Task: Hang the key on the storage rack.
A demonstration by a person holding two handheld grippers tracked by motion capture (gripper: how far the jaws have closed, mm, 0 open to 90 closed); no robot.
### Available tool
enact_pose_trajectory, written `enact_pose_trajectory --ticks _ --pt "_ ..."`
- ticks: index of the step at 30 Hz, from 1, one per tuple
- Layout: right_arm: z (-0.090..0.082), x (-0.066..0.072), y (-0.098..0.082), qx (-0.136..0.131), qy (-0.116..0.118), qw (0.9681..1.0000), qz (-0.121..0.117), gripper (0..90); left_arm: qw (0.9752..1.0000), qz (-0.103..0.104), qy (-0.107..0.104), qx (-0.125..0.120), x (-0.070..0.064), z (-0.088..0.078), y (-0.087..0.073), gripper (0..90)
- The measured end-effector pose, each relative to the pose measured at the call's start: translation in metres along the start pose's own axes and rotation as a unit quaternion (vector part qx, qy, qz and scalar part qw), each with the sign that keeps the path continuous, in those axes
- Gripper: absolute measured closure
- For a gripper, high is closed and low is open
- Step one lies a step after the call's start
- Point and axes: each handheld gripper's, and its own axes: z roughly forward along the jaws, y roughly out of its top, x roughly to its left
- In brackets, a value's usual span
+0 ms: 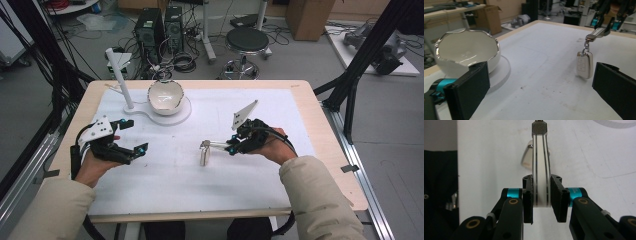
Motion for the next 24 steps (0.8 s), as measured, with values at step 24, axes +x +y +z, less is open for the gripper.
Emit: enact_pose_trajectory --ticks 24 --pt "-0.008 -0.001 0.038 -0.038 0.039 0.9975 -0.044 74.4 0.9743 0.075 -0.18 0.114 -0.015 0.072 0.082 1.8"
